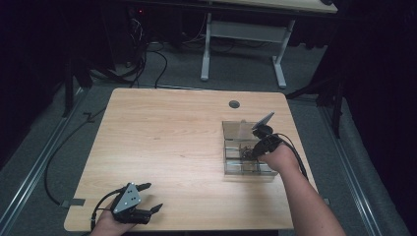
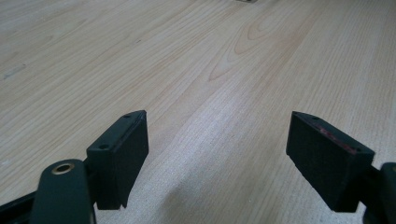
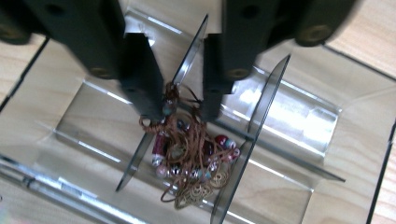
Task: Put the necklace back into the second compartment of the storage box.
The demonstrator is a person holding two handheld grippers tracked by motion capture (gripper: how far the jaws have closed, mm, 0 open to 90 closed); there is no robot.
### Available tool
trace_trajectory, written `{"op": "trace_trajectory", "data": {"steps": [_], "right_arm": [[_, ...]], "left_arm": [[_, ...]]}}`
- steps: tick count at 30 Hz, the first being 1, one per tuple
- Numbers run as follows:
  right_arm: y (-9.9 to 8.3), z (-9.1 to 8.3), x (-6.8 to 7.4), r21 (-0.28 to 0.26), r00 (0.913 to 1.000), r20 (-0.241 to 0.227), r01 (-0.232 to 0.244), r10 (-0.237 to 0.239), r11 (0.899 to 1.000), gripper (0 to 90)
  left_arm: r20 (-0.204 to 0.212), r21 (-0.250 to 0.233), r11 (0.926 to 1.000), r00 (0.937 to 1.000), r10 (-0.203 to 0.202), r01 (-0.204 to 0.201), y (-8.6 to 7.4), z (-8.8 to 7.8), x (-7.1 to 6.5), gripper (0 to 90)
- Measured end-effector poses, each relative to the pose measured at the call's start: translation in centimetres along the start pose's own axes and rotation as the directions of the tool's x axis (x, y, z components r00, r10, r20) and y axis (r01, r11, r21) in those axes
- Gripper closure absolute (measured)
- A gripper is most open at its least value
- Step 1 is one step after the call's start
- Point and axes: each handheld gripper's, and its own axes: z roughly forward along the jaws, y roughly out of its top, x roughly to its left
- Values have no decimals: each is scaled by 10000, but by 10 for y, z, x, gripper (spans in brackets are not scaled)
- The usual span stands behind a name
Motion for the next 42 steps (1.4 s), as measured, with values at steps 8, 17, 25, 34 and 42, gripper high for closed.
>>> {"op": "trace_trajectory", "data": {"steps": [8,17,25,34,42], "right_arm": [[19,6,6,-91,9995,38,307,-307,9995,867],[27,20,7,202,9994,-171,290,-286,9994,855],[27,16,6,158,9997,-237,112,-109,9998,778],[16,-2,9,103,9990,-437,-3,8,9999,720],[-1,-18,16,27,9993,-382,60,-59,10000,704]], "left_arm": [[4,-4,10000,10000,8,-8,0,0,0,214],[14,6,10000,10000,27,-27,0,0,0,214],[7,17,10000,10000,35,-35,0,0,0,214],[-2,54,10000,10000,14,-14,0,0,0,214],[-16,34,10000,10000,8,-8,0,0,0,214]]}}
